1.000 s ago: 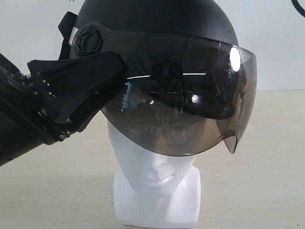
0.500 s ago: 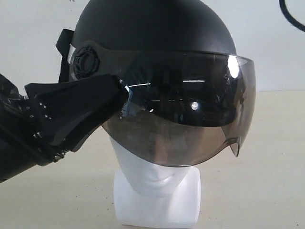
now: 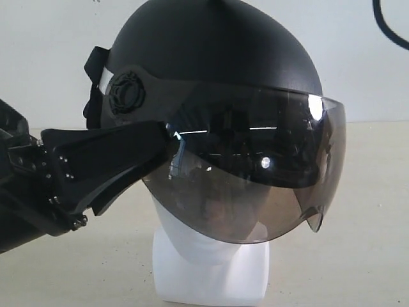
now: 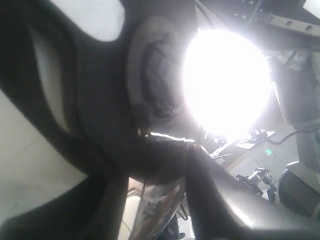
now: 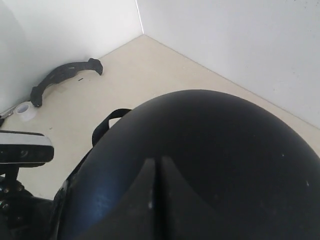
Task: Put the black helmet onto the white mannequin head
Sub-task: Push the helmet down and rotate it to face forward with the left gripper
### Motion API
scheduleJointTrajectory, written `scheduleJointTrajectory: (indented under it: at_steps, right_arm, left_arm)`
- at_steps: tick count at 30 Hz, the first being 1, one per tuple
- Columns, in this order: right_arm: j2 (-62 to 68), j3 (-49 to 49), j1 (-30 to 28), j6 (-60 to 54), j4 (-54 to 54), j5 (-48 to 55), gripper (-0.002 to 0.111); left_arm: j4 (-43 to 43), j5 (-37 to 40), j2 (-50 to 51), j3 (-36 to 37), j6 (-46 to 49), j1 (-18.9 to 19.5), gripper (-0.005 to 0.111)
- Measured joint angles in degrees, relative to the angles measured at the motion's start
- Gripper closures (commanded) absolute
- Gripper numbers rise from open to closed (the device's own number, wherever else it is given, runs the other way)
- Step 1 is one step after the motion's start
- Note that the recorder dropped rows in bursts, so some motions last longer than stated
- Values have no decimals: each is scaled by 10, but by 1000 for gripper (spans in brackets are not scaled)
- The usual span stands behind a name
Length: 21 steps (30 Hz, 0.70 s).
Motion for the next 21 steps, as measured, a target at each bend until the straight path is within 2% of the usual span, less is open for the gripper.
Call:
scheduleJointTrajectory:
  at_steps: [13, 21]
  right_arm:
    - [22, -10, 0, 15, 7, 19, 109]
    - [23, -10, 1, 15, 23, 34, 109]
  left_arm:
    - [61, 16, -12, 4, 9, 1, 102]
    - [51, 8, -14, 38, 13, 1, 102]
